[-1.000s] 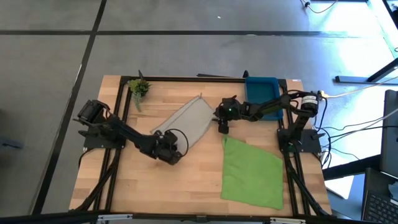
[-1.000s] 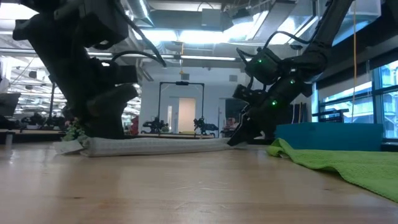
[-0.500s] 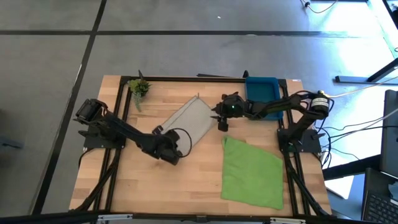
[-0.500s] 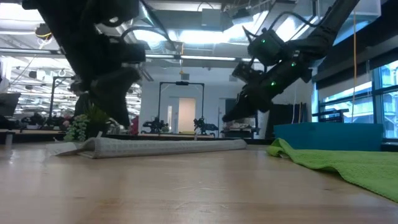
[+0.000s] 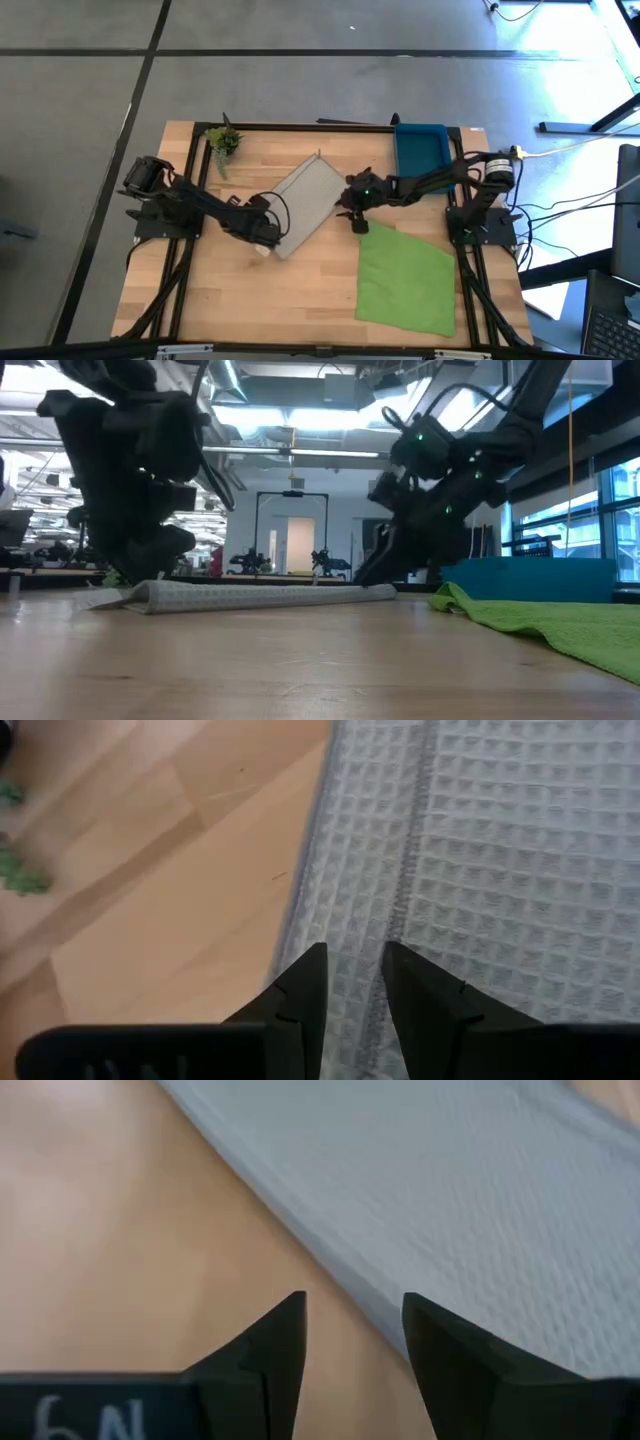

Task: Roll microfiber towels into tight, uniform cylinder then place into a basket
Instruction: Roll the gray towel

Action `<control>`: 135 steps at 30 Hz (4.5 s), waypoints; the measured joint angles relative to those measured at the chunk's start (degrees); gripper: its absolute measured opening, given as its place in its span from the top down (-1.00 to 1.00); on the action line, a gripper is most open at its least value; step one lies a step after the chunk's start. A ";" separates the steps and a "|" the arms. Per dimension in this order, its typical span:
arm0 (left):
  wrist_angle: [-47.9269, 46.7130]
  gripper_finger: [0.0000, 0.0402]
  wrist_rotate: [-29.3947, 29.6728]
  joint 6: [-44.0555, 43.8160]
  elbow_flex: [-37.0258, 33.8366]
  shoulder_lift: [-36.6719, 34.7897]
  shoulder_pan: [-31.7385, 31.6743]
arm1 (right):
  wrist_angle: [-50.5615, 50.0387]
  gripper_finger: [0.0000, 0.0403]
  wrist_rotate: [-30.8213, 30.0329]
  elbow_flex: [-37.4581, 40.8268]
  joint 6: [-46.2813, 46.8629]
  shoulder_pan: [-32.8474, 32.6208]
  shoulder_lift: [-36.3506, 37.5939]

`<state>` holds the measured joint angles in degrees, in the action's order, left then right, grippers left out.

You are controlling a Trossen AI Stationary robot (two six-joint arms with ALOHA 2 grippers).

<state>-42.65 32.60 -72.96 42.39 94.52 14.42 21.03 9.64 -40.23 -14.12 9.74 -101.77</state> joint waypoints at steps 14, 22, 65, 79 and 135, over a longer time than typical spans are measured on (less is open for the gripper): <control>7.57 0.53 -4.11 -0.45 -0.13 -0.03 4.21 | 1.45 0.17 -5.52 0.01 0.00 5.70 -1.21; 19.08 0.53 -5.62 0.24 -0.02 0.10 6.98 | 2.54 0.17 -5.56 -0.02 0.02 8.69 -1.21; 17.80 0.53 -8.62 7.17 3.76 1.00 9.39 | 2.53 0.17 -1.04 -0.03 -3.47 -0.41 -2.81; 10.19 0.53 -1.35 7.60 7.45 -2.80 13.58 | -4.31 0.17 -1.05 -0.04 -12.10 -5.82 3.84; 10.62 0.53 2.79 9.15 7.54 -4.37 17.26 | 6.08 0.97 -6.37 0.03 -4.01 -16.59 -2.42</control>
<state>-32.03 35.40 -63.81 49.93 90.15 31.68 27.11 3.27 -40.21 -18.14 -6.85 -104.18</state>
